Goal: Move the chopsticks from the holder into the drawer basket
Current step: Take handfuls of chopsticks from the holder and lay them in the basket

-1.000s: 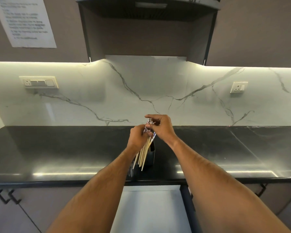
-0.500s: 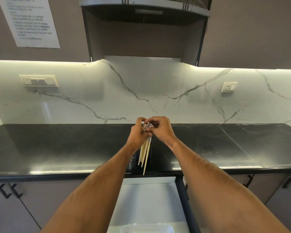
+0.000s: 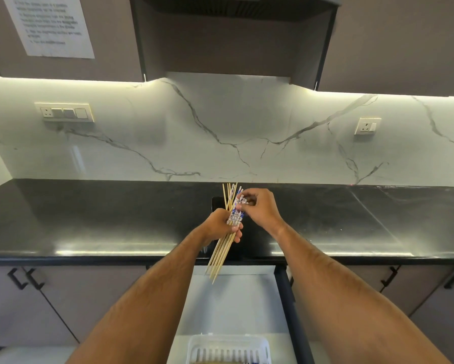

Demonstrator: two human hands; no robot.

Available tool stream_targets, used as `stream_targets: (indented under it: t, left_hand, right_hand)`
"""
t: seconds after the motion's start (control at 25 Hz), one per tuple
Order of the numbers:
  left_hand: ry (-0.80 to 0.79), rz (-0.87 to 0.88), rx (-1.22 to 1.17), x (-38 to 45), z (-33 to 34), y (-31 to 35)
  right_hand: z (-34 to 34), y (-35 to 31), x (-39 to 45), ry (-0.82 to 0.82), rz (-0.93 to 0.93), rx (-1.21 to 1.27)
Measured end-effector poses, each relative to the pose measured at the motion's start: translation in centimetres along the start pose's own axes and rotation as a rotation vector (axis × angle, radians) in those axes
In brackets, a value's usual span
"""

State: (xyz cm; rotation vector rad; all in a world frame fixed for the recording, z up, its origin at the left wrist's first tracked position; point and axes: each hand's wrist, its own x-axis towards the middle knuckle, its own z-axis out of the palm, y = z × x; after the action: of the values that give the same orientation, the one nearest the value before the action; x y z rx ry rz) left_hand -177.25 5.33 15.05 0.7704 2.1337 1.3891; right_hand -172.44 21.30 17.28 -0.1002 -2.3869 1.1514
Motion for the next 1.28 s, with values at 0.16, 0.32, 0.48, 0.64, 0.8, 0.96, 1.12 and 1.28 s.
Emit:
stream_targets:
  t: [0.16,0.32,0.48,0.64,0.8,0.96,1.12,1.28]
  left_hand:
    - [0.016,-0.082,0.042,0.3,1.1,-1.0]
    - [-0.011,-0.099,0.061,0.6,1.6,-1.4]
    - [-0.005,-0.126,0.15,1.2,2.1,-2.0]
    - [-0.042,-0.163,0.374,1.8,2.5,-2.8]
    - [-0.107,-0.179,0.66,2.0,3.0,-4.6]
    - [-0.196,-0.216,0.806,0.6,2.9,-7.9]
    - [-0.197,-0.184,0.969,-0.7,3.9,-9.6]
    - [-0.171,-0.138,1.041,-1.5,6.1,-10.5]
  right_hand:
    - [0.9,1.4,-1.5,-0.091,-0.012,-0.118]
    - [1.6,2.5,-2.4,-0.102,-0.013,-0.135]
    - [1.8,3.2,-2.7,-0.109,0.014,-0.125]
    - [1.8,3.7,-3.1,-0.329,-0.081,-0.322]
    - [2.5,4.5,-3.9,-0.494,-0.034,-0.513]
    - [2.8,5.6,-5.2,-0.538,0.029,-0.584]
    - [4.8,6.3,-7.3,-0.633,-0.008,-0.756]
    - [8.2,6.9,-9.8,-0.699,-0.005,-0.861]
